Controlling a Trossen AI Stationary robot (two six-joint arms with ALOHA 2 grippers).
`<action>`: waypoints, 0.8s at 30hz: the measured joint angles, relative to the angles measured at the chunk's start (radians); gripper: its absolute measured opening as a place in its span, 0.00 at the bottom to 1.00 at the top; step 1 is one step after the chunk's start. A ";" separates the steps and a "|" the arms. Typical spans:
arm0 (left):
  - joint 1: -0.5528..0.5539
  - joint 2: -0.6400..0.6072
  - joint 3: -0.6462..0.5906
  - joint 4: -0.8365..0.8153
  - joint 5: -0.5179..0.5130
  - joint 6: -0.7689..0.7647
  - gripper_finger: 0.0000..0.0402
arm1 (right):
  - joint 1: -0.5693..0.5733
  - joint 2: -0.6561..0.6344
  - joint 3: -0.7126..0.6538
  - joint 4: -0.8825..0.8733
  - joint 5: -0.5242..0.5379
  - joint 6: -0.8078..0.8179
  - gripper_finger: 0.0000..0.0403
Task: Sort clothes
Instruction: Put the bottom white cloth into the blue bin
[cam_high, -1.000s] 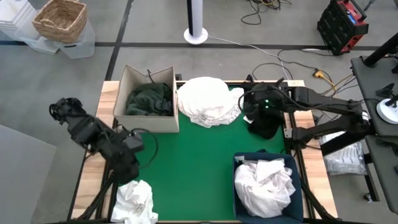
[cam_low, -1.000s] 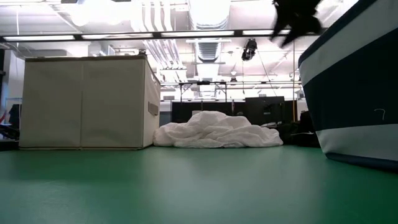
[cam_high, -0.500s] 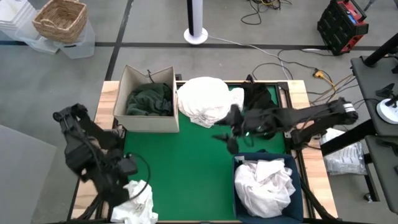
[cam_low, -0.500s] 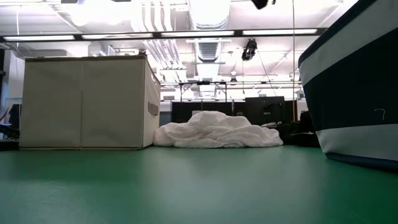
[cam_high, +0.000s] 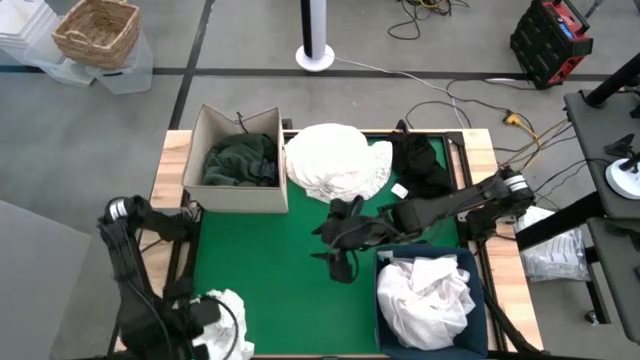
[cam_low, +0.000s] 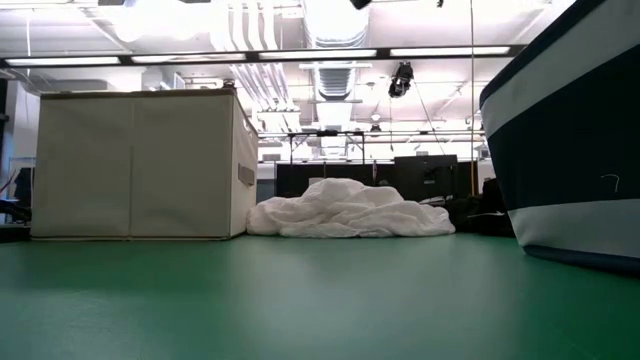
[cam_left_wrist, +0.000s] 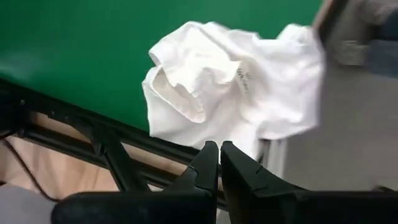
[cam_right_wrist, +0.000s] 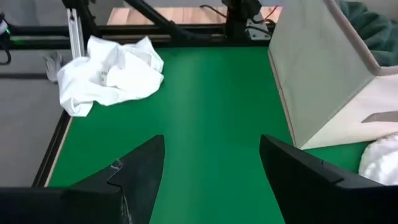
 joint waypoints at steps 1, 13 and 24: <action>0.003 0.016 -0.014 -0.002 0.005 0.006 0.00 | 0.003 0.013 0.023 -0.018 0.001 -0.006 0.64; 0.014 0.012 -0.458 0.453 0.105 0.011 0.00 | 0.002 -0.011 0.109 -0.055 0.012 0.024 0.60; 0.137 0.004 -0.653 0.651 -0.008 0.097 0.00 | 0.007 -0.039 0.110 -0.095 0.041 0.063 0.59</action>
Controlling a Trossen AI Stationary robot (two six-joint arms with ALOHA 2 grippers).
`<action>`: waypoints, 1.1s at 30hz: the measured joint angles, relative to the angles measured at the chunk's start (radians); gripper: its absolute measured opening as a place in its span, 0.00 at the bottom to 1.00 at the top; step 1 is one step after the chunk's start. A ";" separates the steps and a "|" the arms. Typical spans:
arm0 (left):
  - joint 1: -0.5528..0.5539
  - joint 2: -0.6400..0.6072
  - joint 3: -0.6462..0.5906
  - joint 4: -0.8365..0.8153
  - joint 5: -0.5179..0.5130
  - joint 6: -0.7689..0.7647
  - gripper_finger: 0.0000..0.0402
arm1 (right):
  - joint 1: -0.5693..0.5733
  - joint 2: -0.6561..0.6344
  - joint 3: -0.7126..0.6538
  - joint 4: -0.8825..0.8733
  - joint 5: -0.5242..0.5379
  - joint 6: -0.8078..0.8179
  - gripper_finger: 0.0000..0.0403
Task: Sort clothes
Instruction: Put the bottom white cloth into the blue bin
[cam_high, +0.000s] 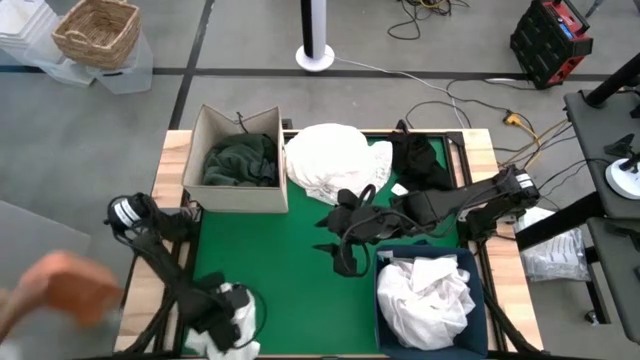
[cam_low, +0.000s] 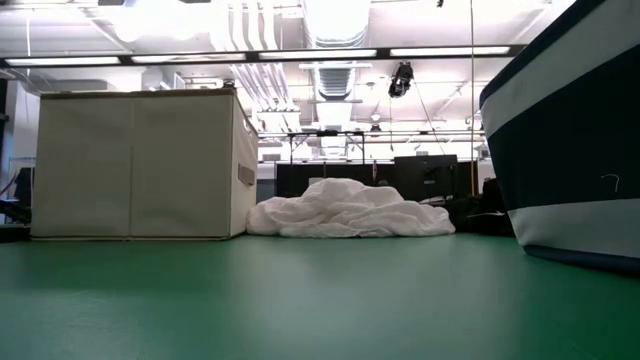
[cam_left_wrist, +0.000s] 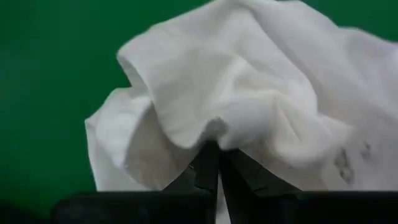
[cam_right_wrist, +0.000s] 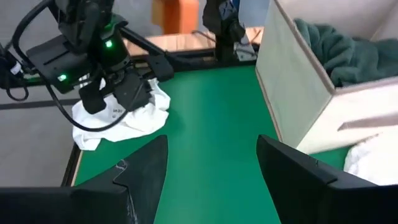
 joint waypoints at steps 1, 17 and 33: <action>0.025 -0.002 -0.012 0.020 -0.011 0.036 0.00 | 0.000 0.000 -0.001 -0.013 0.000 0.005 0.59; 0.468 -0.049 0.017 0.241 -0.165 0.610 0.00 | 0.000 -0.020 -0.002 -0.256 0.035 0.088 0.59; 0.435 -0.413 0.084 0.063 -0.256 0.567 0.00 | 0.009 -0.019 -0.068 -0.330 0.051 0.108 0.62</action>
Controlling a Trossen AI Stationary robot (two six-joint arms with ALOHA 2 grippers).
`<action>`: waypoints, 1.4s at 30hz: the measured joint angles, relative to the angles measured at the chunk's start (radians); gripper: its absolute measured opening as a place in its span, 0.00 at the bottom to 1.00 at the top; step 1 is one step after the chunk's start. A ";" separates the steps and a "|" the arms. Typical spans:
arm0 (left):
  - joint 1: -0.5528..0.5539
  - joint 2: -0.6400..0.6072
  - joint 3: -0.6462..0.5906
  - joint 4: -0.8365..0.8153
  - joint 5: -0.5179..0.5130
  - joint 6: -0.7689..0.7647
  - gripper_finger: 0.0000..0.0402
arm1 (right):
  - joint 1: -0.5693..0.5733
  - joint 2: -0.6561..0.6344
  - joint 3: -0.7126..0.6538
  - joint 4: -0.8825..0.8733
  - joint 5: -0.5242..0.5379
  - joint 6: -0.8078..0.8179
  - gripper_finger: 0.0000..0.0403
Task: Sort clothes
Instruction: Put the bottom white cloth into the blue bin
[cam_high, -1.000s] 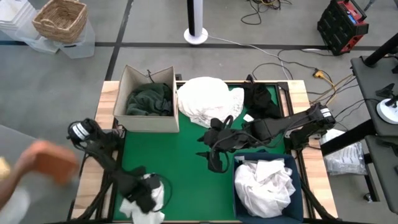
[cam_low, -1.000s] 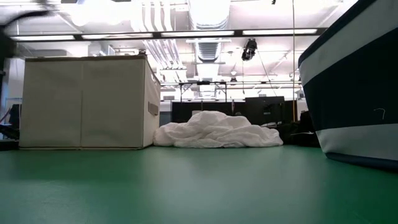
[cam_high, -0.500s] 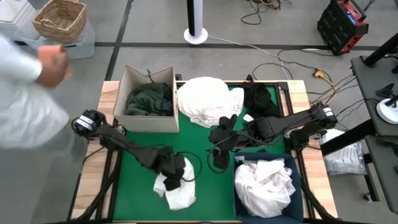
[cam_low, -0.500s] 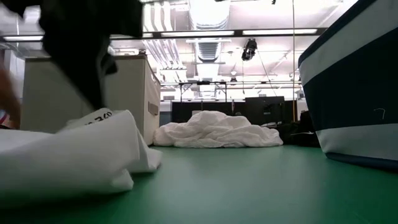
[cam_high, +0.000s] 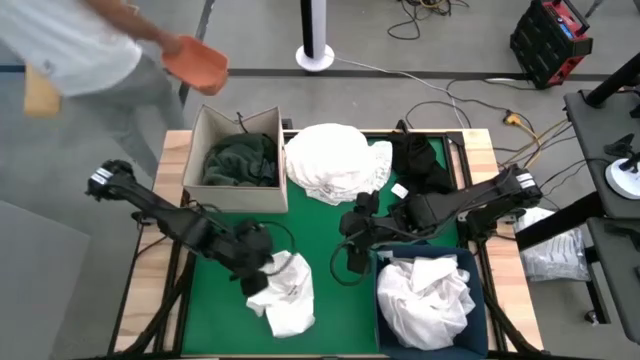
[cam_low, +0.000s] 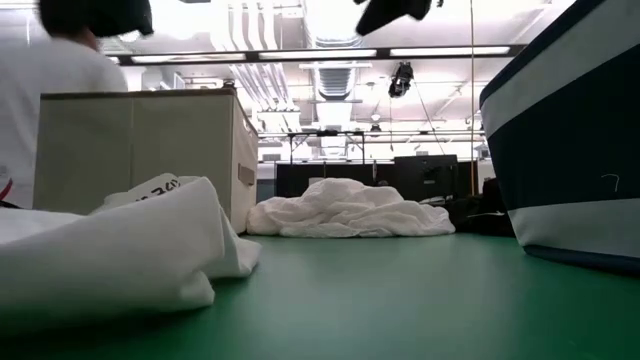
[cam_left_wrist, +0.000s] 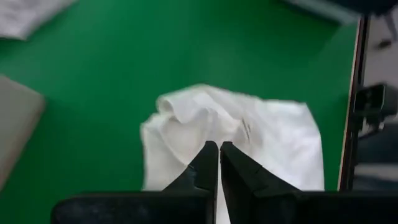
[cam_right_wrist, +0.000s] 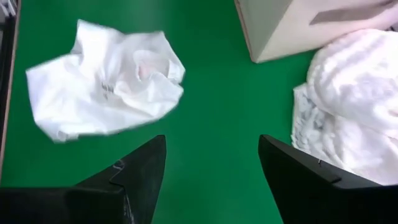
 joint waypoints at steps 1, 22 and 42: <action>-0.004 -0.026 0.000 -0.009 -0.028 -0.012 0.00 | 0.000 0.005 -0.016 0.037 0.000 0.000 0.62; -0.008 -0.268 0.013 -0.001 -0.551 -0.068 0.00 | 0.000 0.432 0.031 0.653 -0.089 -0.072 0.67; -0.008 -0.262 0.011 -0.002 -0.562 -0.068 0.00 | 0.000 0.822 0.462 0.286 -0.132 0.052 0.57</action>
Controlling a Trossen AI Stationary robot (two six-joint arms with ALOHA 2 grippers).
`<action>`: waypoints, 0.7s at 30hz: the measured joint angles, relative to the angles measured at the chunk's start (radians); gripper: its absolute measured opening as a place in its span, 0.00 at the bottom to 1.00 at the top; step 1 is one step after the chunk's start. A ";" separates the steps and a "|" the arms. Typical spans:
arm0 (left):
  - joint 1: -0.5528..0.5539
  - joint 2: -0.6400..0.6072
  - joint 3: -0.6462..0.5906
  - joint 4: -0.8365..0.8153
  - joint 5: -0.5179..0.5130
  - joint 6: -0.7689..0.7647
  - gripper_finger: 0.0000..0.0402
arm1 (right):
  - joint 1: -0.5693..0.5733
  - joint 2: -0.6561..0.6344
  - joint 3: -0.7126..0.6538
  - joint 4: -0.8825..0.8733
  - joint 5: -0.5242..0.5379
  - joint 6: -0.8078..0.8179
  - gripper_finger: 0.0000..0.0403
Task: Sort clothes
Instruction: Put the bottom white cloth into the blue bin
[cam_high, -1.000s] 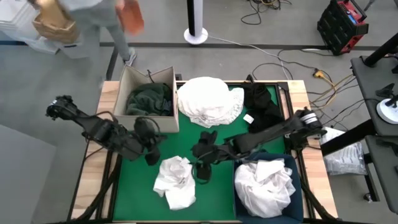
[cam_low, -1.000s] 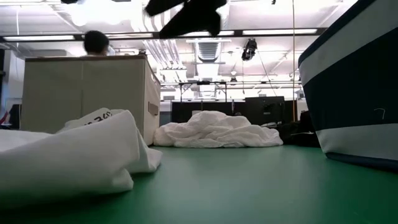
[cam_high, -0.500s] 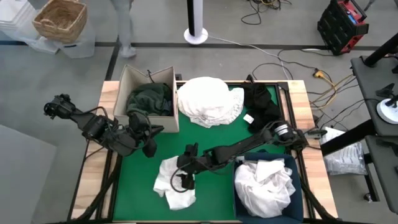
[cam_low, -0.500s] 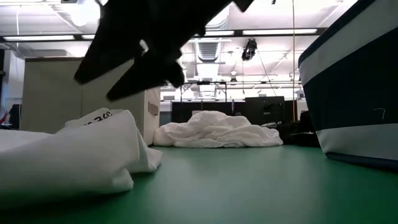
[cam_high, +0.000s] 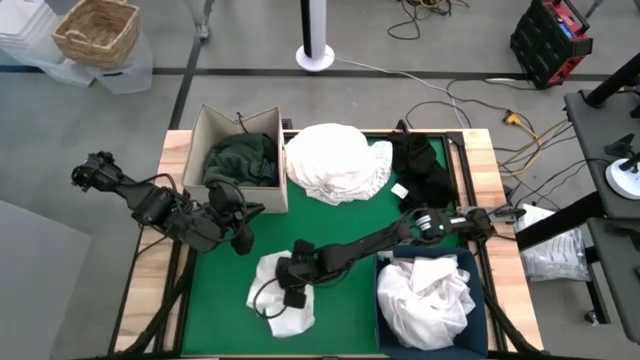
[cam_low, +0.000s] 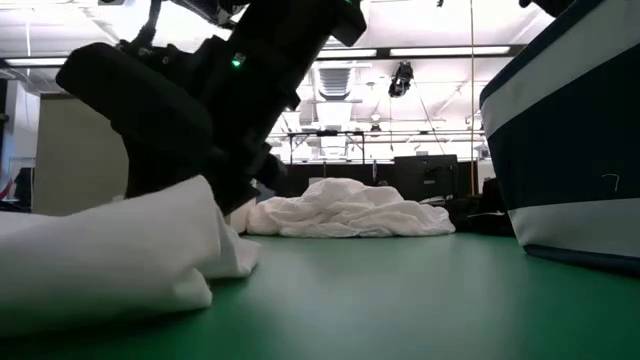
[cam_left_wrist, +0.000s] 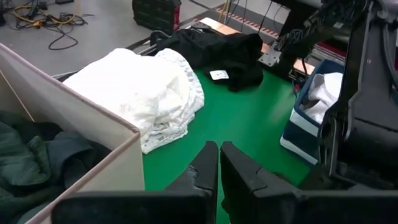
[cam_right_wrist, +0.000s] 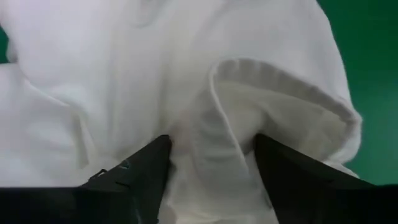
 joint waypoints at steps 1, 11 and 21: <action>0.000 0.000 0.000 0.000 0.000 0.000 0.00 | 0.000 0.006 0.011 -0.007 0.000 0.000 0.55; 0.000 0.000 0.000 -0.009 0.012 0.008 0.00 | 0.000 -0.003 0.022 -0.047 -0.002 -0.013 0.07; -0.001 -0.019 0.034 -0.082 0.073 0.022 0.00 | 0.031 -0.154 0.021 -0.121 0.032 -0.054 0.02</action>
